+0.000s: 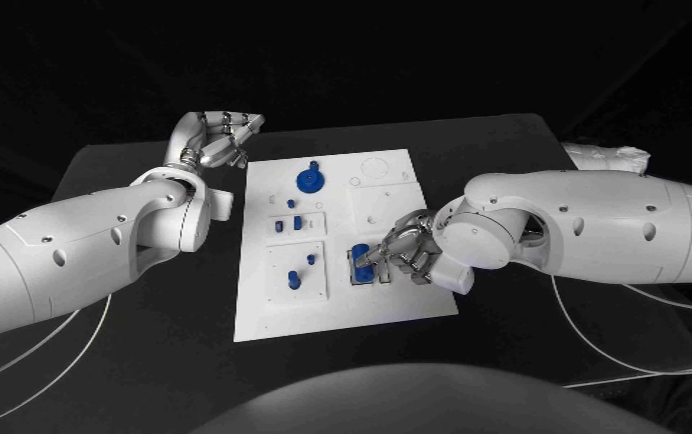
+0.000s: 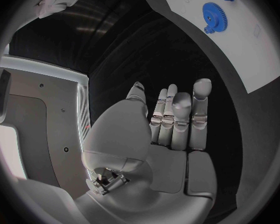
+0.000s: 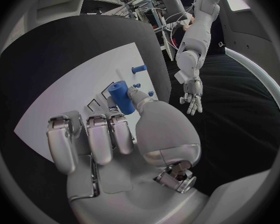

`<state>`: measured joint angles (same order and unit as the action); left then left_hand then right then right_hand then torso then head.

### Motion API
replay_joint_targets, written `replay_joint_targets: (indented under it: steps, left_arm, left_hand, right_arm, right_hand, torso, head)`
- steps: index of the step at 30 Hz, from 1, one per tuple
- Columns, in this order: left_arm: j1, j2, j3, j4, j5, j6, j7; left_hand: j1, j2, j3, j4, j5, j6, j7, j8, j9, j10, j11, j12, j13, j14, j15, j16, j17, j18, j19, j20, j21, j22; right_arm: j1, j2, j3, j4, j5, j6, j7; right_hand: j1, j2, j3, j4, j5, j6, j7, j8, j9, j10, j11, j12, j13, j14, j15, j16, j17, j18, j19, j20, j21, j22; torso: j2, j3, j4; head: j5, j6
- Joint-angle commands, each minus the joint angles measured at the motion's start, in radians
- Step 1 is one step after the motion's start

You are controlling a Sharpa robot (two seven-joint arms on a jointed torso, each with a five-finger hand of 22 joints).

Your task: Assemble the parts on the task board

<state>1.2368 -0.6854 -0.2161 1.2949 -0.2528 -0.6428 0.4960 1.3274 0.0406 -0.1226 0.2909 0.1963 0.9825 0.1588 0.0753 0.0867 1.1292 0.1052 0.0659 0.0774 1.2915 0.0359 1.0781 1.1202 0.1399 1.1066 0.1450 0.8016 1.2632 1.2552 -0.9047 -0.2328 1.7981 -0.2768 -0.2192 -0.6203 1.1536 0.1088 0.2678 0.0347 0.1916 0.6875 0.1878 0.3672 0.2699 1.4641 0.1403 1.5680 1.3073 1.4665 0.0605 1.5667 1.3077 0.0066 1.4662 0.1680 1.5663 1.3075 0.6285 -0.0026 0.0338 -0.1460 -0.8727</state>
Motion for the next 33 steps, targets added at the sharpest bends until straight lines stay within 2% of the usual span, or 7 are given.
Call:
replay_joint_targets:
  steps: [1,15,33]
  left_arm:
    - [0.001,0.002,0.001,0.002,-0.005,0.014,0.005]
    - [0.001,0.002,0.001,0.001,-0.005,0.014,0.005]
    - [0.001,0.003,0.001,-0.002,-0.005,0.016,0.005]
  left_hand:
    - [0.004,0.009,-0.005,0.000,0.006,-0.003,-0.002,0.006,0.001,-0.002,-0.003,0.007,0.001,0.006,0.000,-0.006,-0.001,0.003,0.008,0.001,-0.007,0.002]
    - [0.004,0.009,-0.005,0.000,0.006,-0.003,-0.002,0.006,0.001,-0.002,-0.003,0.007,0.001,0.006,0.000,-0.006,-0.001,0.003,0.008,0.001,-0.007,0.002]
    - [0.004,0.009,-0.005,0.000,0.006,-0.003,-0.002,0.006,0.001,-0.002,-0.003,0.007,0.001,0.006,0.000,-0.006,-0.001,0.003,0.008,0.001,-0.007,0.002]
  right_arm:
    - [-0.004,-0.002,-0.003,-0.002,-0.021,0.013,-0.026]
    - [-0.005,-0.012,-0.003,0.002,-0.035,0.013,-0.031]
    - [-0.005,-0.007,-0.003,-0.002,-0.102,0.040,-0.047]
  right_hand:
    - [-0.004,-0.005,-0.003,0.004,-0.004,0.001,0.022,-0.005,-0.002,0.107,-0.003,0.003,0.264,0.104,0.005,0.004,0.263,-0.007,0.105,0.005,0.004,0.263]
    - [0.000,-0.001,-0.001,0.002,0.002,0.008,0.019,0.000,0.002,0.107,-0.004,0.003,0.264,0.104,0.005,0.004,0.263,-0.007,0.105,0.006,0.004,0.263]
    - [0.001,-0.004,-0.002,0.000,0.004,0.005,0.019,-0.001,0.003,0.107,-0.005,0.003,0.264,0.104,0.005,0.004,0.263,-0.007,0.105,0.006,0.004,0.263]
  torso:
    - [0.000,-0.0007,0.0003]
    - [0.000,0.0003,-0.0007]
    - [0.000,-0.0006,0.0003]
  head:
    - [0.000,0.000]
    - [0.000,0.000]
    - [-0.001,0.000]
